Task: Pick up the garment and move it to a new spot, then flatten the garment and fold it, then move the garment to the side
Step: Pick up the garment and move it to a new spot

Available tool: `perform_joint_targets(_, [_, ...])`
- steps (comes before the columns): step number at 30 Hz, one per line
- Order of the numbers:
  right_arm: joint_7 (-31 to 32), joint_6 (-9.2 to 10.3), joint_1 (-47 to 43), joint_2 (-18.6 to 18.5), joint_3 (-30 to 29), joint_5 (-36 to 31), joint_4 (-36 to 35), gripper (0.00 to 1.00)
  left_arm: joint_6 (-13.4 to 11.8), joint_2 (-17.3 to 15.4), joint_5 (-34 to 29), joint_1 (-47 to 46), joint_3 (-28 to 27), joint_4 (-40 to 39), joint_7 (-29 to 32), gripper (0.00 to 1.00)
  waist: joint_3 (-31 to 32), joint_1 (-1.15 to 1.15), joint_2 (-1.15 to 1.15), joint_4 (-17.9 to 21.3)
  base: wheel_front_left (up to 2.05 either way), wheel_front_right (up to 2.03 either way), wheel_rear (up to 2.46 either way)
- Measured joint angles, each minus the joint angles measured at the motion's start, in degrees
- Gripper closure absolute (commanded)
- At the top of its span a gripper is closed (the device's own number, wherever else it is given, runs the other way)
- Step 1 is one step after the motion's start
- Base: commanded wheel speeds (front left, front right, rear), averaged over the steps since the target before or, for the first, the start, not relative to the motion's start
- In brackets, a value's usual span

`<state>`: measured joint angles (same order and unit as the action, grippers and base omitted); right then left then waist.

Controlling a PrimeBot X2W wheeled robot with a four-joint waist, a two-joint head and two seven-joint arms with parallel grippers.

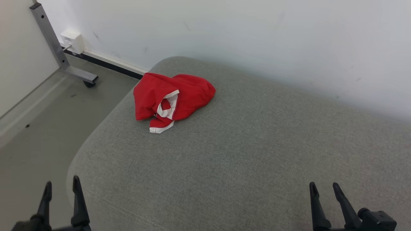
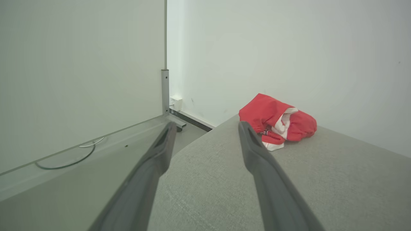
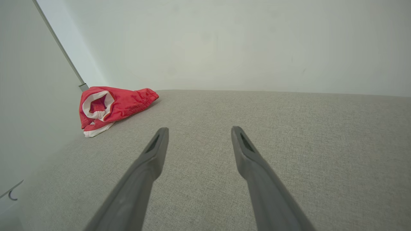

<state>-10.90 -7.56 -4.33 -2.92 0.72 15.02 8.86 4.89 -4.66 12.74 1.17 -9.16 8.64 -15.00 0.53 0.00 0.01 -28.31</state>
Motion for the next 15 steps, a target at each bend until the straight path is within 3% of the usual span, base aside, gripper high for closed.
perform_joint_targets(15, [3.31, 0.00, 7.66, -2.93, -3.15, -2.93, -7.27, 0.00, 1.03, -6.70, 4.37, -30.81, -0.80, 6.72, 1.48, 0.00, -8.55, 0.01, 0.00, 7.53, 0.00, 0.00, 0.00])
